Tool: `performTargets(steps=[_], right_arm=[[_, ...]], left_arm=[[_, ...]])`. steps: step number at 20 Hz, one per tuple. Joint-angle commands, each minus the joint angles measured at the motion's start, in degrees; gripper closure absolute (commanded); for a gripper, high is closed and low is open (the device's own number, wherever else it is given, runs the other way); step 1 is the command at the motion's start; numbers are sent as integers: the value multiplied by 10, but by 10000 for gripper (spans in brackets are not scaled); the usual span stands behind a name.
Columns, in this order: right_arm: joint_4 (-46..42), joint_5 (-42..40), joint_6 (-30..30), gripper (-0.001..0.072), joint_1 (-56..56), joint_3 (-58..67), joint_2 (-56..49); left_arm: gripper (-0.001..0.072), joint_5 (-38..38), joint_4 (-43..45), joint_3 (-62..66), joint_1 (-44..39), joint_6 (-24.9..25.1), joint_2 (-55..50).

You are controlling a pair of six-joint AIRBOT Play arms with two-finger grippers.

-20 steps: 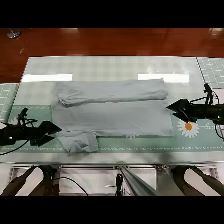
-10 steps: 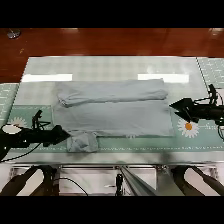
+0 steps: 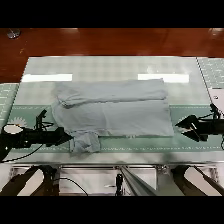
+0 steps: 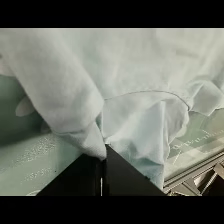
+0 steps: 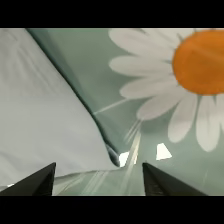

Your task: Fold the shirts.

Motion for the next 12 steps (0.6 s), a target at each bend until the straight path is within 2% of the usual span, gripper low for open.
performTargets(steps=[1, 3, 7, 12], right_arm=[[-10, 13, 7, 92, -4, -11, 0], [-10, 16, 7, 92, 7, -11, 0], [-37, -5, 14, 92, 99, -11, -28], [44, -77, 12, 92, 147, -10, -64]], left_arm=[[685, -1, -2, 0, 0, 3, 0], [685, -1, -2, 0, 0, 3, 0], [685, -2, -2, -1, 0, 3, 0], [685, -2, -2, -1, 0, 3, 0]])
